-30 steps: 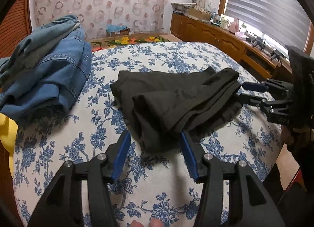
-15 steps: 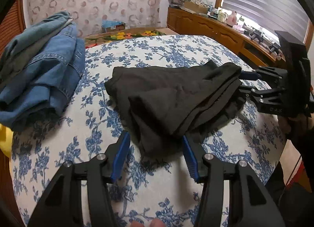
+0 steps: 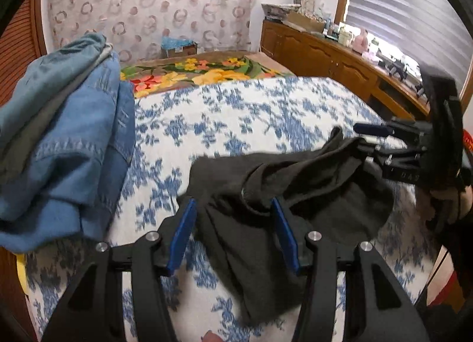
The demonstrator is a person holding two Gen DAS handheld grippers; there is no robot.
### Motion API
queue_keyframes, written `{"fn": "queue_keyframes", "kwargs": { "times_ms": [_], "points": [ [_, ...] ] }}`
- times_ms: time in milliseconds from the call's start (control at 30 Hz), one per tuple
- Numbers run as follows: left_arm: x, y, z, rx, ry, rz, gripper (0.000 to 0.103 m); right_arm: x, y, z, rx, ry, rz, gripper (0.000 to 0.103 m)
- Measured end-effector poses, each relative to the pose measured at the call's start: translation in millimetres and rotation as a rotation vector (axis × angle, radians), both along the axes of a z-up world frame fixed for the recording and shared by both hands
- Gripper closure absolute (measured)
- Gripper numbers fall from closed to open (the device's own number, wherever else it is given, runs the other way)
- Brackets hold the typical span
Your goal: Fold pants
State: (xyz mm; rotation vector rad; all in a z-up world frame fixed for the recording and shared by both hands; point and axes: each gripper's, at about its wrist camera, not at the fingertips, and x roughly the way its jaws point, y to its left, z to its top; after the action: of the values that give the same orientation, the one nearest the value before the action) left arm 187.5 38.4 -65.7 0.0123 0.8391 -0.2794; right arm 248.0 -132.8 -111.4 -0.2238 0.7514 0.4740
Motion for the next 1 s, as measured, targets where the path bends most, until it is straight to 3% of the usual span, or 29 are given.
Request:
{"fn": "queue_keyframes", "kwargs": {
  "times_ms": [333, 667, 1000],
  "points": [
    [3, -4, 1, -0.048, 0.014, -0.022, 0.051, 10, -4, 9, 0.032, -0.018, -0.052, 0.052],
    [12, -6, -11, 0.002, 0.037, -0.003, 0.051, -5, -7, 34, 0.109, -0.012, 0.016, 0.048],
    [21, -12, -28, 0.043, 0.063, 0.005, 0.051, -13, -9, 35, 0.123, 0.04, 0.043, 0.044]
  ]
}}
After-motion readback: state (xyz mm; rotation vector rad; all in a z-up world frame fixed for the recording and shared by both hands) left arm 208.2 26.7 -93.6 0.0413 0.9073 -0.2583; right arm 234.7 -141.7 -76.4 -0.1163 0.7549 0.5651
